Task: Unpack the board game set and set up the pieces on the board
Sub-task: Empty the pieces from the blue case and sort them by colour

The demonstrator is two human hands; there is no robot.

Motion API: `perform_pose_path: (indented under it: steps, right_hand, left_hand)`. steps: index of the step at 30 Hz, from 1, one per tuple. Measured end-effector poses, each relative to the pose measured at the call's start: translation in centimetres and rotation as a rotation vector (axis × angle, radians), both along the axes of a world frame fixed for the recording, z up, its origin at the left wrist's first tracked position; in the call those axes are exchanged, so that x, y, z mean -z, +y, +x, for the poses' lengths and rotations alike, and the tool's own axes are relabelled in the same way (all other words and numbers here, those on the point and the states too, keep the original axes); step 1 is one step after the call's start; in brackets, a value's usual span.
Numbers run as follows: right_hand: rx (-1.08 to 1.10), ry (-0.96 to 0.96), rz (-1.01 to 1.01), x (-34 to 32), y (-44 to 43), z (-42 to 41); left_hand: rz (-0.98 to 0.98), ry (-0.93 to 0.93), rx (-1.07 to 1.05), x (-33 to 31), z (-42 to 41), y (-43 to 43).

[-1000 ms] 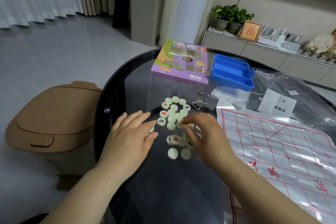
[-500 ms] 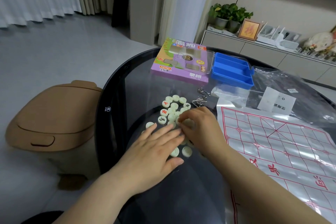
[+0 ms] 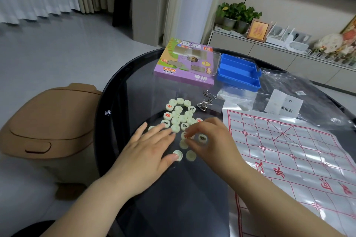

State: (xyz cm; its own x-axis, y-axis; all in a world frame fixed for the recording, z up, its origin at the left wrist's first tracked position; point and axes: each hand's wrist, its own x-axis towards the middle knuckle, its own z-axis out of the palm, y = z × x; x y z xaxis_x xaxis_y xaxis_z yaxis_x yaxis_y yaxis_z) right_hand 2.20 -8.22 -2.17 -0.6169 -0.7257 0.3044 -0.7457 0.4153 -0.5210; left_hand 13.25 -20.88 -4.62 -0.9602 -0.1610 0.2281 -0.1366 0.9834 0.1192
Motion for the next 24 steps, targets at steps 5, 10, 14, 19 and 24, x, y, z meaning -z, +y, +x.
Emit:
perform_pose_path:
  steps: [5, 10, 14, 19, 24]
  right_hand:
    - [0.026, 0.005, -0.009, -1.1, 0.1, -0.7]
    - [0.050, -0.048, 0.036, -0.9, 0.3, -2.7]
    - [-0.003, -0.004, 0.038, 0.0, -0.4, -2.9]
    - [0.007, 0.061, 0.025, -0.1, 0.0, -3.1]
    - [0.060, 0.056, 0.006, 0.1, 1.5, -3.8]
  left_hand:
    - [0.211, 0.153, 0.010, -0.5, -0.3, -0.3]
    - [0.216, 0.077, 0.026, -1.1, -1.9, -0.4]
    - [0.112, -0.057, 0.105, -0.9, -2.1, 0.1]
    - [0.163, -0.099, 0.055, -0.7, -1.7, 0.3]
    - [0.152, -0.113, 0.038, -0.8, -1.7, 0.2]
